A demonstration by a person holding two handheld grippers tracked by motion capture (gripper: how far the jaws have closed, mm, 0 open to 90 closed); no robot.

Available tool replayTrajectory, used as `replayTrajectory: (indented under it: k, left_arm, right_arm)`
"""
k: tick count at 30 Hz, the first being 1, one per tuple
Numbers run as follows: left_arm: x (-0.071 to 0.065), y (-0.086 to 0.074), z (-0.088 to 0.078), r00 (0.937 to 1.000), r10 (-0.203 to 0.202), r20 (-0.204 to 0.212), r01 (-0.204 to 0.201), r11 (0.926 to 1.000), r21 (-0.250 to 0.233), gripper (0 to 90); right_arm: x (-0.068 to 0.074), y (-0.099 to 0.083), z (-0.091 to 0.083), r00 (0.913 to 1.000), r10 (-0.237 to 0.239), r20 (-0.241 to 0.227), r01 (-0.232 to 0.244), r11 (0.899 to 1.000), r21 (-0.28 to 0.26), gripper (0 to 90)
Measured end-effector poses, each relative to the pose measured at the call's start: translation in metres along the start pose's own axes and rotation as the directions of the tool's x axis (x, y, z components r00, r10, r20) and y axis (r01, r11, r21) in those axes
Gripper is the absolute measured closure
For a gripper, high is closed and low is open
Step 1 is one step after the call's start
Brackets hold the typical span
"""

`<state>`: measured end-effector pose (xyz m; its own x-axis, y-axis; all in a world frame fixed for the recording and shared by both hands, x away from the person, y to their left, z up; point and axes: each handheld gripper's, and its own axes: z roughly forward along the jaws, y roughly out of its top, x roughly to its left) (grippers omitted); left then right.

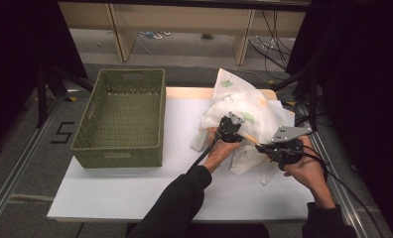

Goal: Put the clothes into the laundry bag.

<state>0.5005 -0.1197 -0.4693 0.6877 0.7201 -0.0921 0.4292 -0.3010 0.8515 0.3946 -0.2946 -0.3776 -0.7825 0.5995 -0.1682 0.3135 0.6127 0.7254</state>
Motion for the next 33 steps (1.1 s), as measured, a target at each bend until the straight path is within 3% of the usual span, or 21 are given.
replayTrajectory:
  k: [1, 2, 4, 5, 6, 7, 9, 10, 12, 15, 17, 21, 22, 24, 25, 27, 28, 30, 33]
  left_arm:
    - [0.0, -0.002, -0.001, 0.9998, 0.007, 0.017, -0.007, 1.0, 0.007, 75.2]
    - [-0.003, -0.004, -0.005, 0.9993, 0.022, 0.031, -0.023, 0.9994, 0.024, 69.3]
    - [-0.007, -0.007, -0.015, 0.9978, 0.044, 0.05, -0.047, 0.9966, 0.068, 52.0]
    - [-0.008, -0.008, -0.019, 0.9971, 0.057, 0.05, -0.061, 0.9948, 0.082, 42.9]
    - [-0.009, -0.011, -0.031, 0.994, 0.101, 0.042, -0.105, 0.9893, 0.102, 38.2]
    - [-0.01, -0.013, -0.036, 0.994, 0.103, 0.037, -0.106, 0.9889, 0.104, 33.2]
    - [-0.01, -0.017, -0.048, 0.9921, 0.117, 0.045, -0.122, 0.9837, 0.131, 26.9]
    - [-0.008, -0.021, -0.057, 0.9885, 0.147, 0.037, -0.151, 0.9765, 0.154, 24.3]
    - [-0.003, -0.03, -0.071, 0.9863, 0.164, 0.02, -0.165, 0.9737, 0.158, 18.6]
    - [0.01, -0.043, -0.084, 0.9856, 0.166, -0.033, -0.157, 0.9717, 0.176, 17.4]
    - [0.02, -0.047, -0.083, 0.989, 0.138, -0.055, -0.125, 0.9743, 0.187, 16.4]
    - [0.031, -0.05, -0.069, 0.996, 0.082, -0.035, -0.076, 0.9842, 0.16, 23.6]
    - [0.031, -0.051, -0.062, 0.999, 0.045, -0.006, -0.044, 0.99, 0.134, 33.8]
    - [0.029, -0.049, -0.052, 0.9995, 0.005, 0.032, -0.009, 0.9944, 0.105, 45.0]
    - [0.029, -0.047, -0.05, 0.9988, 0.016, 0.047, -0.021, 0.9954, 0.094, 61.4]
    - [0.025, -0.038, -0.043, 0.9971, 0.011, 0.075, -0.017, 0.9972, 0.073, 72.8]
    - [0.023, -0.032, -0.039, 0.9965, 0.017, 0.082, -0.021, 0.9986, 0.049, 76.1]
    - [0.021, -0.023, -0.034, 0.9968, 0.001, 0.08, -0.002, 0.9998, 0.021, 80.9]
    - [0.019, -0.008, -0.031, 0.9969, -0.041, 0.066, 0.045, 0.9974, -0.055, 83.2]
  right_arm:
    - [-0.002, -0.002, 0.004, 0.9998, -0.021, -0.002, 0.021, 1.0, 0.004, 90.0]
    - [-0.001, -0.003, 0.004, 1.0, -0.009, -0.003, 0.009, 1.0, 0.012, 90.0]
    - [-0.004, -0.004, 0.006, 0.9997, -0.026, -0.003, 0.026, 1.0, 0.008, 90.0]
    - [-0.002, -0.004, 0.004, 0.9999, 0.015, -0.001, -0.015, 1.0, 0.016, 90.0]
    - [-0.004, -0.004, 0.005, 0.9999, -0.01, 0.004, 0.01, 1.0, 0.006, 90.0]
    - [-0.004, -0.004, 0.004, 0.9999, -0.012, 0.002, 0.012, 1.0, 0.0, 90.0]
    - [-0.005, -0.004, 0.004, 0.9999, -0.016, 0.0, 0.016, 1.0, -0.001, 90.0]
    - [-0.004, -0.003, 0.004, 1.0, -0.003, -0.002, 0.003, 1.0, 0.003, 90.0]
    - [-0.003, -0.003, 0.004, 0.9999, -0.012, 0.0, 0.012, 1.0, 0.0, 90.0]
    - [-0.003, -0.002, 0.003, 0.9999, -0.016, -0.001, 0.016, 1.0, -0.003, 90.0]
    - [-0.002, -0.002, 0.004, 1.0, -0.006, -0.002, 0.006, 1.0, 0.001, 90.0]
    - [-0.002, -0.001, 0.004, 0.9999, -0.014, -0.003, 0.014, 1.0, -0.003, 90.0]
    - [-0.002, -0.001, 0.004, 1.0, -0.009, 0.0, 0.009, 1.0, 0.002, 90.0]
    - [-0.002, -0.001, 0.004, 0.9998, -0.017, -0.005, 0.017, 1.0, -0.004, 90.0]
    - [-0.002, -0.001, 0.004, 0.9997, -0.024, -0.006, 0.024, 1.0, -0.007, 90.0]
    - [-0.001, -0.001, 0.004, 0.9998, -0.016, -0.013, 0.016, 1.0, -0.002, 90.0]
    - [0.0, -0.001, 0.003, 0.9999, 0.005, -0.012, -0.005, 1.0, 0.003, 90.0]
    - [-0.001, 0.0, 0.002, 0.9997, -0.017, -0.014, 0.017, 1.0, -0.004, 90.0]
    - [0.001, 0.0, 0.0, 0.9998, -0.002, -0.02, 0.002, 1.0, -0.007, 90.0]
